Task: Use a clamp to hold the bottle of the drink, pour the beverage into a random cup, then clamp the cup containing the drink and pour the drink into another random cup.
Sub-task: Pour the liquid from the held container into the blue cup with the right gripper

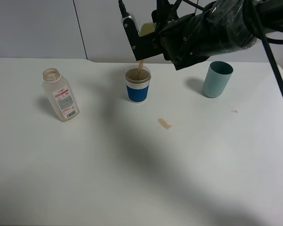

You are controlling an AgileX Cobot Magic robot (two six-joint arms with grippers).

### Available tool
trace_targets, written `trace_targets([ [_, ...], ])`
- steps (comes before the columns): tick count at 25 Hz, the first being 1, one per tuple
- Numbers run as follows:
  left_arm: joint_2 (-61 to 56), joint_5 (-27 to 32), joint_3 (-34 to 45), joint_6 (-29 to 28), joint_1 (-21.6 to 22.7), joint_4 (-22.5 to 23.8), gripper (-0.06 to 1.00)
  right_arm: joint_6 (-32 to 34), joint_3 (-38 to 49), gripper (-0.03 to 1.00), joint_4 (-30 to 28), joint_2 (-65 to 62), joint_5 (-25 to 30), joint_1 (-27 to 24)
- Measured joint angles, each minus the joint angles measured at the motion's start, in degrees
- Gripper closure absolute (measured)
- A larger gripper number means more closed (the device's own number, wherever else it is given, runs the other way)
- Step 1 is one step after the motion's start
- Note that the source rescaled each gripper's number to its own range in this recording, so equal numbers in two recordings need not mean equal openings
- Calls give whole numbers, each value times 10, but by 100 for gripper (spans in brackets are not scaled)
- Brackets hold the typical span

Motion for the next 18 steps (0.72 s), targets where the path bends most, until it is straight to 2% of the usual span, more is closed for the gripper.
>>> trace_targets([
  [18, 0, 0, 0, 0, 0, 0, -6, -202, 0, 95, -2, 0, 0, 0],
])
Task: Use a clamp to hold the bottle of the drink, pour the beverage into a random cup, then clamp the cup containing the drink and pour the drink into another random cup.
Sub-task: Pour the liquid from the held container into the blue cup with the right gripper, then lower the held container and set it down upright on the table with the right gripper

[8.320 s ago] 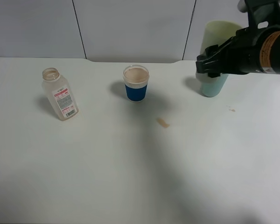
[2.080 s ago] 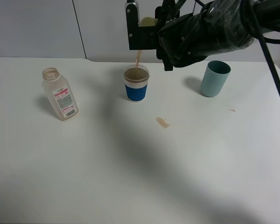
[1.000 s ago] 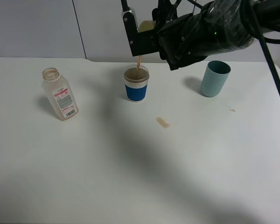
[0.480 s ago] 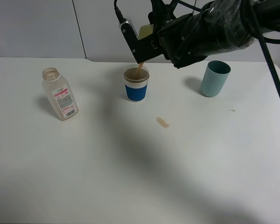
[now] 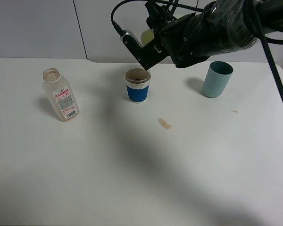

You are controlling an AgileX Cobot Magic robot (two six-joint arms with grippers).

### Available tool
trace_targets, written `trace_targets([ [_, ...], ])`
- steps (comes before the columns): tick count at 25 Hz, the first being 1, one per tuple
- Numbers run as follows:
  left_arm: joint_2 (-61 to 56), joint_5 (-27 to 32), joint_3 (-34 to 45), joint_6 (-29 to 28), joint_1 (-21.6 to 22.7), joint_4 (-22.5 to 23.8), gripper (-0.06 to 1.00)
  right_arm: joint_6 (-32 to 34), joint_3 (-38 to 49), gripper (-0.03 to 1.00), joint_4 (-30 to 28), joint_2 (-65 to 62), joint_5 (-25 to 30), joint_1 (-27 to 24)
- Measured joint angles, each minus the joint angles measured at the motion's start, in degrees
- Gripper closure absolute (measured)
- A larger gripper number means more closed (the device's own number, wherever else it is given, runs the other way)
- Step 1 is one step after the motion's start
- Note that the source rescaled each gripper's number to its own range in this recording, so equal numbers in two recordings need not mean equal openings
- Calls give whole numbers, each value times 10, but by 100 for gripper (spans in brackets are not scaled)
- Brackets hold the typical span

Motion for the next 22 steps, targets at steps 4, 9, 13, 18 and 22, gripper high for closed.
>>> trace_targets([
  [4, 0, 0, 0, 0, 0, 0, -6, -23, 0, 95, 0, 0, 0, 0],
  [9, 0, 0, 0, 0, 0, -1, -6, 160, 0, 95, 0, 0, 0, 0],
  [13, 0, 0, 0, 0, 0, -1, -6, 464, 0, 95, 4, 0, 0, 0],
  [18, 0, 0, 0, 0, 0, -1, -6, 802, 0, 95, 30, 0, 0, 0],
  [22, 0, 0, 0, 0, 0, -1, -6, 906, 0, 95, 77, -6, -6, 0],
])
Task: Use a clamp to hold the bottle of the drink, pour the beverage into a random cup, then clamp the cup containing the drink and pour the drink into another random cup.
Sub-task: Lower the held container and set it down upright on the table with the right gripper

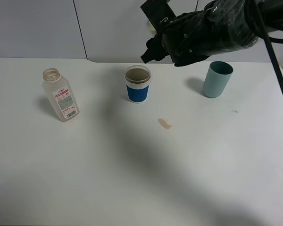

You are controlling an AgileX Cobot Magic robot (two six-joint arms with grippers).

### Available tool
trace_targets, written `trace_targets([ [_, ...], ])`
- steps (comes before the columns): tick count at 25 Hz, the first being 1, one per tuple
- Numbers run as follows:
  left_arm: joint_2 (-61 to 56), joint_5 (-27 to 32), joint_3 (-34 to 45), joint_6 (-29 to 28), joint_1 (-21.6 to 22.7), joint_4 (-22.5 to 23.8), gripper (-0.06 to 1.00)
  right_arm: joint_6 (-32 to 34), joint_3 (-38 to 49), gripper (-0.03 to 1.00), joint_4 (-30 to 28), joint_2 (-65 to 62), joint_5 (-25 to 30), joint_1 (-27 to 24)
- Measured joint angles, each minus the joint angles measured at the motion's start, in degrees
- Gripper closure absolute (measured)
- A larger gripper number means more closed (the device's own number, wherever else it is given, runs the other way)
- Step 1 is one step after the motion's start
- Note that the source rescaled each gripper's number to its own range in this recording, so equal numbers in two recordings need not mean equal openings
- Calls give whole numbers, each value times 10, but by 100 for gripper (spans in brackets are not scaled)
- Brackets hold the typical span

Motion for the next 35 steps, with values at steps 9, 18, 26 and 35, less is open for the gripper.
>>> trace_targets([
  [9, 0, 0, 0, 0, 0, 0, -6, -39, 0, 95, 145, -89, -112, 0],
  [18, 0, 0, 0, 0, 0, 0, -6, -404, -1, 95, 500, -132, -299, 7],
  [26, 0, 0, 0, 0, 0, 0, -6, -657, 22, 95, 753, -132, -342, 38],
  [35, 0, 0, 0, 0, 0, 1, -6, -671, 156, 95, 783, -132, -477, 60],
])
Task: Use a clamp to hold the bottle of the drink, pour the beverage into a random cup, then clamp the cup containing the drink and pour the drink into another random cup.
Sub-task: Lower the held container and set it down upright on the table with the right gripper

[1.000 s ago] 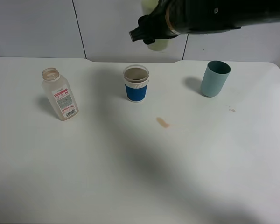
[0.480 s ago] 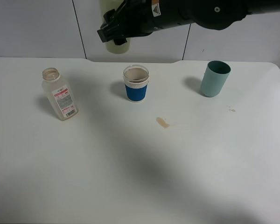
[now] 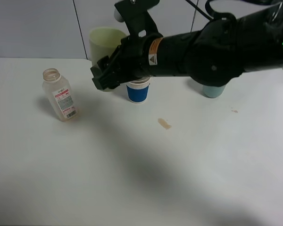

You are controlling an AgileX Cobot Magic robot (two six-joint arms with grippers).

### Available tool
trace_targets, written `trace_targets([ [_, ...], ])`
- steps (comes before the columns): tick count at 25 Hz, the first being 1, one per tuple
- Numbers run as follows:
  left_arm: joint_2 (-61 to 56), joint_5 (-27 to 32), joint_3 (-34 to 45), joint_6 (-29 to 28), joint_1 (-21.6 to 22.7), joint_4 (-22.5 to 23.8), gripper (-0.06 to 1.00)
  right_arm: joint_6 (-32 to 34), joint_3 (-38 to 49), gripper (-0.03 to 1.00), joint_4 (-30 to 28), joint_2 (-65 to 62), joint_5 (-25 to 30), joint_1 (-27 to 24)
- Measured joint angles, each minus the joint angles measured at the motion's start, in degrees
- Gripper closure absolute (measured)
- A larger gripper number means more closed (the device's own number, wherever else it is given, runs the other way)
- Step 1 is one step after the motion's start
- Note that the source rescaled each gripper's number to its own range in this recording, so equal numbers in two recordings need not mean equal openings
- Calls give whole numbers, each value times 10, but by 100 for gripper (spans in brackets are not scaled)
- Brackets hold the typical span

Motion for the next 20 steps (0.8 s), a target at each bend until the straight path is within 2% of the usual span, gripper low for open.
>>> trace_targets([
  [6, 0, 0, 0, 0, 0, 0, -6, -2, 56, 95, 0, 5, -38, 0],
  [13, 0, 0, 0, 0, 0, 0, -6, -18, 67, 95, 0, 66, -70, 0],
  [20, 0, 0, 0, 0, 0, 0, -6, -70, 70, 95, 0, 114, -119, 0],
])
